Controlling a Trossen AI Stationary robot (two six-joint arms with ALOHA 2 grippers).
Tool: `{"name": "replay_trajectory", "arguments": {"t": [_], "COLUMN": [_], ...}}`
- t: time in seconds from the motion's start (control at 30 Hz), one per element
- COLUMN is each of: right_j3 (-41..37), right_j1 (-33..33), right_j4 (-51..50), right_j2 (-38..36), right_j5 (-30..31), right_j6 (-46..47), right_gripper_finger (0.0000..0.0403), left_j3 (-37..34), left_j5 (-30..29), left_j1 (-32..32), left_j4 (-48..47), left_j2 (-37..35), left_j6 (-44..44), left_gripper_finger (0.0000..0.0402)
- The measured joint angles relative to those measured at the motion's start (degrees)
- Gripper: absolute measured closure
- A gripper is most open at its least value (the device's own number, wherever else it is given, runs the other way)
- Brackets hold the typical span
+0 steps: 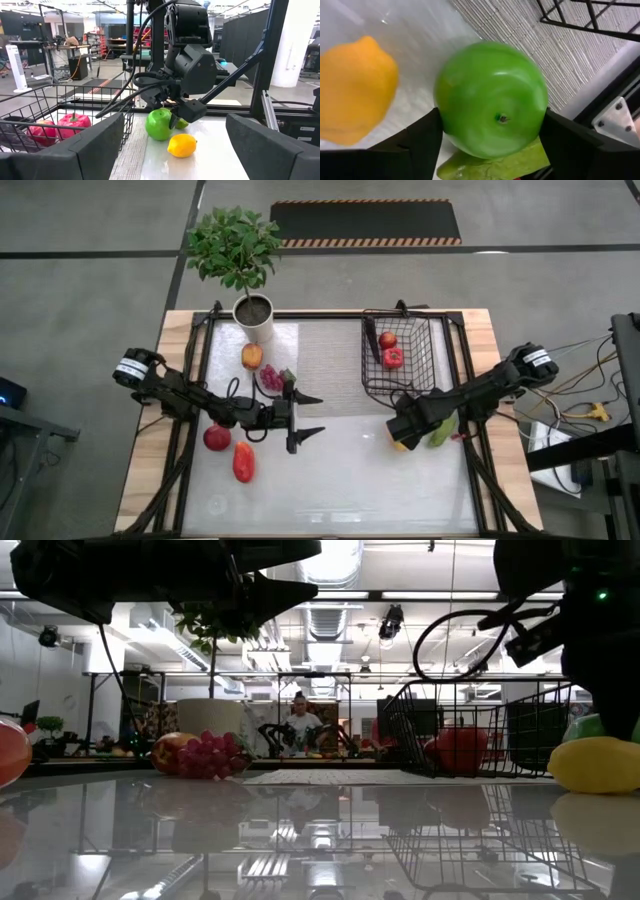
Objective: Build produce basket
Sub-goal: Put the green apple into the wire basket
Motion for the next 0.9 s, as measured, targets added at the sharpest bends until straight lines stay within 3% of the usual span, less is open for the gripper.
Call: {"name": "replay_trajectory", "arguments": {"t": [0.27, 0.43, 0.57, 0.73, 0.9], "right_j3": [3.0, 3.82, 1.76, -5.18, -15.28], "right_j1": [0.15, 1.28, 3.36, 6.45, 6.79], "right_j4": [-3.19, 1.79, 17.71, 45.65, 82.02], "right_j2": [-7.27, -14.34, -19.96, -23.61, -22.87], "right_j5": [0.61, 4.67, 10.84, 22.67, 23.07], "right_j6": [-1.05, -4.93, -10.71, -25.98, -44.93], "right_gripper_finger": [0.0119, 0.0122, 0.012, 0.0122, 0.0121], "left_j3": [0.76, 1.11, 1.7, 3.9, 7.31], "left_j5": [0.0, 0.0, 0.0, 0.0, 1.59], "left_j1": [0.0, 0.0, -0.03, -0.29, -0.91], "left_j4": [0.08, 0.09, 0.12, 0.13, 0.42], "left_j2": [0.0, 0.0, 0.0, 0.0, 0.39], "left_j6": [-0.02, 1.2, 3.18, 7.84, 13.74], "left_gripper_finger": [0.0067, 0.0067, 0.0067, 0.0067, 0.0067]}}
